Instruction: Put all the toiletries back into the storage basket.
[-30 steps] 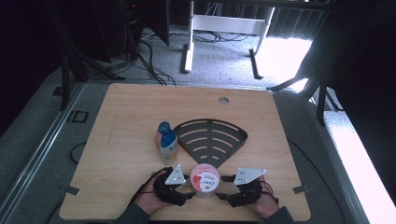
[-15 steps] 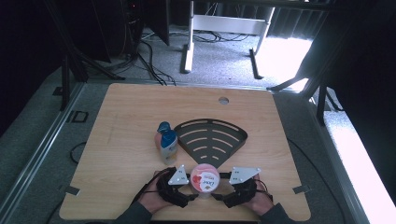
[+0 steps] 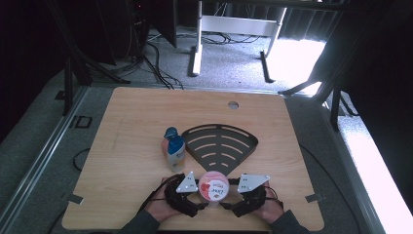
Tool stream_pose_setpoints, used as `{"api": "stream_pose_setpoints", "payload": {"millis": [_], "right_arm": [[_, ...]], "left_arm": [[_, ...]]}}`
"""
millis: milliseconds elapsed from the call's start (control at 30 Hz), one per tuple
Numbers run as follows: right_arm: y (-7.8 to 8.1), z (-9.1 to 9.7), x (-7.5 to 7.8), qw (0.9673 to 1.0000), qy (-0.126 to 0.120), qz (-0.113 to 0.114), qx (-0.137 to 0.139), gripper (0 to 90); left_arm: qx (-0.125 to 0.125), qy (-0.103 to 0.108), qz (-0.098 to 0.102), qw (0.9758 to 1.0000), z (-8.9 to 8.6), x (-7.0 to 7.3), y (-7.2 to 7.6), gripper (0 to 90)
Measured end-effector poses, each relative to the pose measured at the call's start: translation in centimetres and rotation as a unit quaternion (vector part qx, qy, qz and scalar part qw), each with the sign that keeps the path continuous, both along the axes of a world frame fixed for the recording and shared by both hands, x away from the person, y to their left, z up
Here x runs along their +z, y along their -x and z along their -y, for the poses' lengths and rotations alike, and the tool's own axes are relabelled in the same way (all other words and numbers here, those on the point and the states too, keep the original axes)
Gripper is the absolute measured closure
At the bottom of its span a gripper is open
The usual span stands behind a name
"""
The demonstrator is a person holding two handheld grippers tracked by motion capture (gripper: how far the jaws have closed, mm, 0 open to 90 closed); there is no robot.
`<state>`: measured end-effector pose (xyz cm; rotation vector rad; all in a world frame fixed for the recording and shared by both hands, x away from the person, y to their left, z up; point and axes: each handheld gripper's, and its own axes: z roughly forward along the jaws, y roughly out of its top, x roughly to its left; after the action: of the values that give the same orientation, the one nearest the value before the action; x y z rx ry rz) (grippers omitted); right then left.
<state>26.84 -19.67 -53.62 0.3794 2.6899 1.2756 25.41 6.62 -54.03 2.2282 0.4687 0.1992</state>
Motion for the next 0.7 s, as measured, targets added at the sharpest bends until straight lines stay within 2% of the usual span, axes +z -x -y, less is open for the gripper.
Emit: {"api": "stream_pose_setpoints", "payload": {"millis": [167,267,700], "right_arm": [[-0.03,-0.08,-0.01,1.0000,-0.001,-0.003,-0.002,18.4],[-0.11,-0.07,-0.03,1.0000,-0.003,-0.006,-0.002,18.1],[0.06,-0.27,0.23,0.9999,0.009,-0.006,-0.003,17.7]], "left_arm": [[0.000,-0.007,0.009,0.9999,0.08,0.13,0.12,19.1],[0.000,-0.001,0.016,0.9999,0.02,0.31,0.23,19.2],[0.002,-0.003,0.013,0.9999,0.19,0.44,0.39,19.2]]}}
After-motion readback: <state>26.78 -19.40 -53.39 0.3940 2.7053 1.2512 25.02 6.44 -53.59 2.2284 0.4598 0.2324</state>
